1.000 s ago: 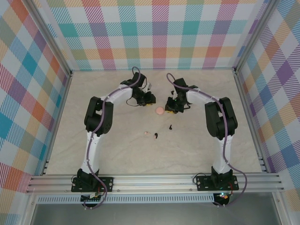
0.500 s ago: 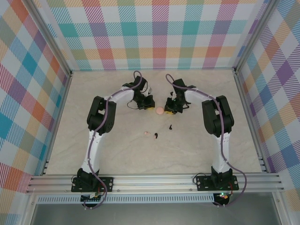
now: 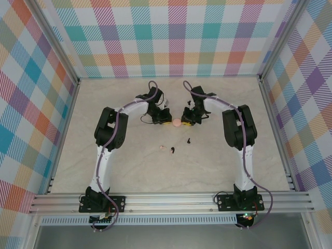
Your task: Insert wireless bluetooth earbuds into charging case
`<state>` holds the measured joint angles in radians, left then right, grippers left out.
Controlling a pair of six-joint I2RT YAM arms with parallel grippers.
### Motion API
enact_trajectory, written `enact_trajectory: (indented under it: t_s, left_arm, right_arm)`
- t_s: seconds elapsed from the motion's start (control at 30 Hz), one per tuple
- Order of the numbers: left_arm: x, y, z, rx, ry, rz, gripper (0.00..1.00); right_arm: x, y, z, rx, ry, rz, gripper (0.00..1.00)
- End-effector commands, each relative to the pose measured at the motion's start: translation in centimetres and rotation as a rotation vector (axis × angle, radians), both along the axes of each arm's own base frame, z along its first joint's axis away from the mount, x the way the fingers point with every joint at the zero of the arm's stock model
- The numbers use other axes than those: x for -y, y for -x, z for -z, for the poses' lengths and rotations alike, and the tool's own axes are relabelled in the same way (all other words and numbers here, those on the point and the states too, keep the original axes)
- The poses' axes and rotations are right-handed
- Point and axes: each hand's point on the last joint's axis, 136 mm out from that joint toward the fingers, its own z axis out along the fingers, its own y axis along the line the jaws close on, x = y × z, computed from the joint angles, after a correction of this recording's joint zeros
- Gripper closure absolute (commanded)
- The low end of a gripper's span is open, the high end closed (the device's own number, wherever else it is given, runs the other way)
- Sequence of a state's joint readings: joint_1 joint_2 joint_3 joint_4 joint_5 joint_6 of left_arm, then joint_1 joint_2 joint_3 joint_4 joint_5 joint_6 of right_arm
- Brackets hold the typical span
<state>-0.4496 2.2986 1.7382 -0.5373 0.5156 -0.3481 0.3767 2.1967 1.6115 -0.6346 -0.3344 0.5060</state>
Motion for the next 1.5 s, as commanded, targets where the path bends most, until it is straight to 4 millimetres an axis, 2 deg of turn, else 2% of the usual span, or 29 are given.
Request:
enact_trajectory:
  t_s: [0.0, 0.6, 0.77, 1.03, 1.23, 1.47]
  left_arm:
    - [0.3, 1.9, -0.9, -0.033, 0.006, 0.029, 0.89]
    - [0.9, 3.4, -1.9, -0.034, 0.039, 0.076, 0.87]
    - [-0.2, 4.0, -1.8, -0.033, -0.016, 0.059, 0.86]
    - [-2.7, 2.5, -2.9, 0.016, -0.090, -0.025, 0.84]
    - [-2.7, 1.3, -4.4, 0.021, 0.034, -0.103, 0.75]
    - [-1.5, 0.6, -4.3, -0.009, 0.138, -0.130, 0.62]
  right_arm:
    - [-0.9, 0.0, 0.5, -0.006, -0.019, -0.039, 0.82]
    - [-1.5, -0.4, 0.6, -0.012, -0.009, -0.077, 0.78]
    - [-0.9, -0.4, 0.6, -0.006, 0.030, -0.070, 0.77]
    - [1.1, -0.4, -1.6, 0.067, 0.083, -0.046, 0.77]
    - [1.6, -0.5, -3.5, 0.103, 0.008, -0.014, 0.75]
    - [-0.6, -0.3, -4.6, 0.090, -0.174, -0.009, 0.72]
